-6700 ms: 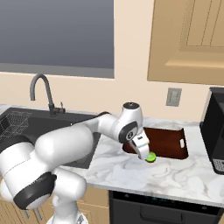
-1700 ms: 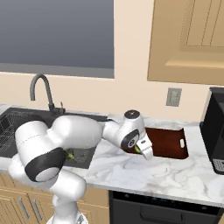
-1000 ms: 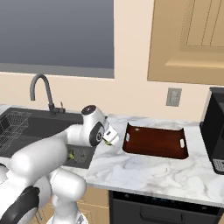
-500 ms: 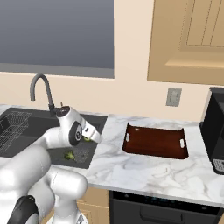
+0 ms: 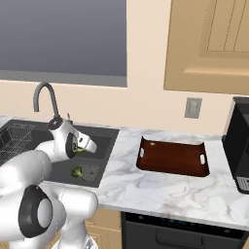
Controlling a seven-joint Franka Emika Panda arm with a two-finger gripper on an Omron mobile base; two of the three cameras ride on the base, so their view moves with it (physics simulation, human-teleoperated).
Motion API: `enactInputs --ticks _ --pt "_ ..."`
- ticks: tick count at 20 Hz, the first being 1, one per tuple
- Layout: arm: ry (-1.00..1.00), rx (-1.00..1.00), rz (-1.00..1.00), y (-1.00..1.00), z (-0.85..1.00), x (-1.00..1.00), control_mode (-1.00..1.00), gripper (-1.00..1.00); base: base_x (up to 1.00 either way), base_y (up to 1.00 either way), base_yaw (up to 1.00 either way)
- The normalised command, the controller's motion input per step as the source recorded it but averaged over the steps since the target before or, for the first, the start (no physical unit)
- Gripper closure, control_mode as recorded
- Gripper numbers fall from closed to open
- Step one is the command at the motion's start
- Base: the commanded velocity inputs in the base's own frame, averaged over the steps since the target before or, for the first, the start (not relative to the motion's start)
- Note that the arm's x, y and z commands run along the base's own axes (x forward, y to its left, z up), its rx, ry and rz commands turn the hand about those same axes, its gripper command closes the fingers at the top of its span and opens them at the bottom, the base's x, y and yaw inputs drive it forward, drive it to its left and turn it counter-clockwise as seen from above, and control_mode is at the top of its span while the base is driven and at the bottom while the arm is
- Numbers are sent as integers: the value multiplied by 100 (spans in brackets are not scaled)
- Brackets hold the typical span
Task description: Pick up all produce items and place them in the sink. Turn on the sink faucet to wash them. Then turn the sink off and put them in the tray.
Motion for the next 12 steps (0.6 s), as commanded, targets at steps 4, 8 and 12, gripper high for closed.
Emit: enactInputs --ticks 4,8,12 --pt "3 -1 11 60 -32 42 -100 100 0 0 0" --pt "1 -3 4 19 -35 16 -100 100 0 0 0" --pt "0 -1 2 7 -40 14 -100 100 0 0 0"
